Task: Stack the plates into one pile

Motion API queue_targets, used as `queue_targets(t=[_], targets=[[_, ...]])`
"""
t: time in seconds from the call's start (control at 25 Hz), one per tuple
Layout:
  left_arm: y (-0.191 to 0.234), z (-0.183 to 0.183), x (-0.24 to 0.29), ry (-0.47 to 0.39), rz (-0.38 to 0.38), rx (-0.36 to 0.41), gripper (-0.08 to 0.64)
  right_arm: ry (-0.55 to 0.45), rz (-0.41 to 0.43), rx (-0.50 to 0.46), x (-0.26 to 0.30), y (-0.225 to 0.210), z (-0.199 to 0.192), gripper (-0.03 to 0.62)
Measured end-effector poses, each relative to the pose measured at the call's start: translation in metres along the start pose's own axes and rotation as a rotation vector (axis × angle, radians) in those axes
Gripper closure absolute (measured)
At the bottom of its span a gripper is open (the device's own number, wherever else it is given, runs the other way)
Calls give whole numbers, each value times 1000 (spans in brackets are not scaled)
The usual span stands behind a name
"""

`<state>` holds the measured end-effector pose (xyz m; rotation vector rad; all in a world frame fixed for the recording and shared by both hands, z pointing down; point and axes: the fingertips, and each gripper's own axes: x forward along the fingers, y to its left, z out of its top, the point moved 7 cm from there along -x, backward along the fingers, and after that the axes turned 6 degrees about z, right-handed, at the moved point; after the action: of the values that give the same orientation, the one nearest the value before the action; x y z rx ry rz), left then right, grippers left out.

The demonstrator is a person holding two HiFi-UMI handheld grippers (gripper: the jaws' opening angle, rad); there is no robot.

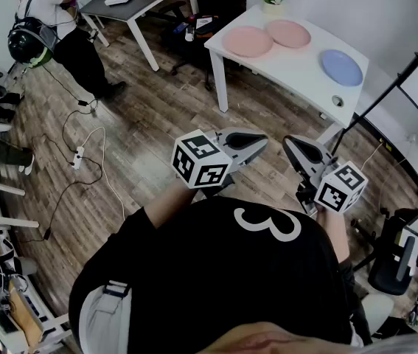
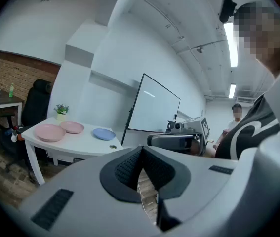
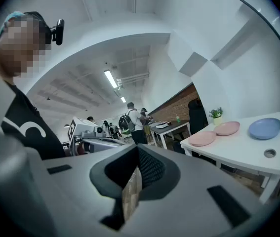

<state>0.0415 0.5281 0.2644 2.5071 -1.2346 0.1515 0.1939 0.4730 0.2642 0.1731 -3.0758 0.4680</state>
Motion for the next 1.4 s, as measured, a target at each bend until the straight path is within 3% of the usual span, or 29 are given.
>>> queue_targets(t=[0.68,1.0,1.4], targets=[[-5,0,9,20,12,9,543,43,-51,-27,-11,-7,-3,566],[9,-5,13,34,23,-38,543,70,-43,0,-2,-20,-10,566],[51,-3,32,13,-15,-151,543,64,-73,43,13,-59,-12,566]])
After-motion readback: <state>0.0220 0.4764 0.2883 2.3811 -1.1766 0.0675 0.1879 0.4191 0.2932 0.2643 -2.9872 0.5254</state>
